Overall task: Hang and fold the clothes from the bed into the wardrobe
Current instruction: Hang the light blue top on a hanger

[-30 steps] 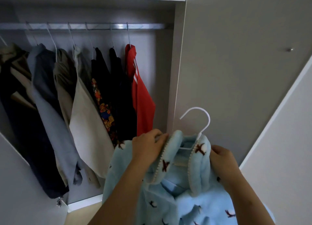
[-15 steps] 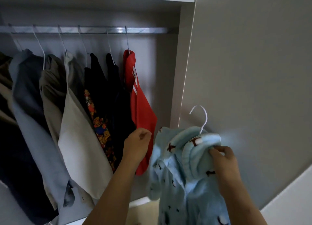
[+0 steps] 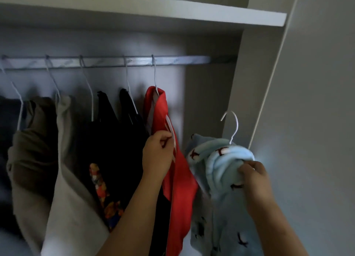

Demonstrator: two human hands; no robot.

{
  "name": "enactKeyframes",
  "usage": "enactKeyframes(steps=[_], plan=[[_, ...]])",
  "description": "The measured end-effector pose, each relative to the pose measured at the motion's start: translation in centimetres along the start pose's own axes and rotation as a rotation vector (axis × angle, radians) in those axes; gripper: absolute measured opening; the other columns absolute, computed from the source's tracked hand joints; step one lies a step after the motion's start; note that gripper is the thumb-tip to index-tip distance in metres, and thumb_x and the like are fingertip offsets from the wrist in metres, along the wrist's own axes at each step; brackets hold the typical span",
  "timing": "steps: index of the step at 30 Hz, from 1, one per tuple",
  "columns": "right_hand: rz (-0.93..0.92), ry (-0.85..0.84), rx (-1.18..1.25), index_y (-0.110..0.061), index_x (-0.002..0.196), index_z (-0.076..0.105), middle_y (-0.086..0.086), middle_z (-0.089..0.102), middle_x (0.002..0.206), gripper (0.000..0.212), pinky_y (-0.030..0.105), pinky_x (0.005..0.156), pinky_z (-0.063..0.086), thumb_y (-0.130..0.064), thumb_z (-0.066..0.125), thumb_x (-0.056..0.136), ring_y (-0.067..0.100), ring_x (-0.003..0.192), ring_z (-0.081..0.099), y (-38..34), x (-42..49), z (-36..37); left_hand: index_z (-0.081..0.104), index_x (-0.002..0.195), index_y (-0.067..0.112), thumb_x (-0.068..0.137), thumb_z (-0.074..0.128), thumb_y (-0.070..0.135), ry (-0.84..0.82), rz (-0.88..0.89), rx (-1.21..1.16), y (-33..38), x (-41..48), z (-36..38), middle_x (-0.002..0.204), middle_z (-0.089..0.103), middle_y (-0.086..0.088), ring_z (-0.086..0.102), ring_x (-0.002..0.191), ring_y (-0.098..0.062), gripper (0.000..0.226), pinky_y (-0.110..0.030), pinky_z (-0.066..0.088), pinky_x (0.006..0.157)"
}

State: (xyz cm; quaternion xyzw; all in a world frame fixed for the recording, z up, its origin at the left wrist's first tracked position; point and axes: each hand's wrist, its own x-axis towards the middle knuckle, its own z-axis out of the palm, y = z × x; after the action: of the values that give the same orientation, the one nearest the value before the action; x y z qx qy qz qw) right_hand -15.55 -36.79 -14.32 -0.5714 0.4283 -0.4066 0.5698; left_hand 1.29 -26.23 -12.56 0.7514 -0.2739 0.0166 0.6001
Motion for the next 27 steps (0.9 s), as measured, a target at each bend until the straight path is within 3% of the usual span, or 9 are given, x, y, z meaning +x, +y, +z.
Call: enactKeyframes(steps=[3,5,10,16,20,24,27], plan=[[-0.042,0.0,0.001,-0.005,0.093,0.054,0.009,0.055,0.074,0.009,0.027,0.053,0.036,-0.004,0.047,0.087,0.018,0.064,0.05,-1.3,2.2,2.5,0.068,0.096,0.017,0.079,0.067,0.011,0.051,0.093,0.132,0.1,3.1,0.7,0.109,0.059,-0.006,0.056,0.101,-0.025,0.018,-0.029,0.042,0.092],[-0.052,0.013,0.022,-0.008,0.09,0.053,0.007,0.055,0.074,0.008,0.026,0.052,0.036,-0.003,0.048,0.086,0.017,0.064,0.05,-2.4,3.5,3.9,0.068,0.1,0.019,0.078,0.068,0.015,0.05,0.143,0.226,0.2,4.5,0.9,0.115,0.057,-0.004,0.051,0.107,-0.026,0.023,-0.023,0.032,0.093],[-0.083,0.005,0.075,-0.01,0.092,0.05,0.005,0.052,0.073,0.011,0.027,0.053,0.037,-0.002,0.049,0.085,0.016,0.064,0.048,-5.0,7.0,7.5,0.058,0.12,0.026,0.08,0.065,0.026,-0.071,0.112,0.39,0.0,8.1,1.5,0.141,0.034,0.001,0.03,0.127,-0.027,0.041,-0.029,0.027,0.103],[-0.158,-0.039,0.11,0.0,0.103,0.055,0.015,0.053,0.084,0.022,0.026,0.053,0.043,0.003,0.049,0.081,0.024,0.072,0.051,-9.7,12.3,11.8,0.043,0.136,0.023,0.078,0.065,0.015,-0.065,0.061,0.236,-1.1,10.5,2.2,0.148,0.025,-0.007,0.03,0.133,-0.028,0.063,-0.038,0.028,0.11],[-0.252,-0.037,0.112,-0.005,0.101,0.054,0.008,0.051,0.077,0.021,0.011,0.039,0.039,0.003,0.05,0.083,0.016,0.062,0.047,-13.3,16.0,14.0,0.032,0.143,0.024,0.077,0.062,0.0,-0.043,0.018,0.047,-1.0,12.0,3.1,0.144,0.031,-0.01,0.033,0.133,-0.025,0.076,-0.039,0.029,0.111],[-0.278,-0.095,0.069,-0.001,0.116,0.05,0.013,0.054,0.098,0.031,0.03,0.069,0.046,0.001,0.049,0.085,0.023,0.085,0.052,-14.4,19.0,16.5,0.035,0.142,0.018,0.071,0.057,-0.009,0.02,0.006,-0.061,-1.1,13.2,4.1,0.133,0.048,-0.011,0.049,0.12,-0.028,0.079,-0.044,0.041,0.102],[-0.237,-0.158,-0.021,-0.007,0.123,0.047,0.011,0.054,0.107,0.036,0.037,0.088,0.046,-0.003,0.05,0.088,0.026,0.098,0.054,-12.4,20.7,18.1,0.03,0.144,0.025,0.071,0.053,-0.011,0.043,-0.048,-0.132,-1.2,13.6,4.9,0.132,0.051,-0.009,0.051,0.118,-0.03,0.084,-0.046,0.043,0.099]])
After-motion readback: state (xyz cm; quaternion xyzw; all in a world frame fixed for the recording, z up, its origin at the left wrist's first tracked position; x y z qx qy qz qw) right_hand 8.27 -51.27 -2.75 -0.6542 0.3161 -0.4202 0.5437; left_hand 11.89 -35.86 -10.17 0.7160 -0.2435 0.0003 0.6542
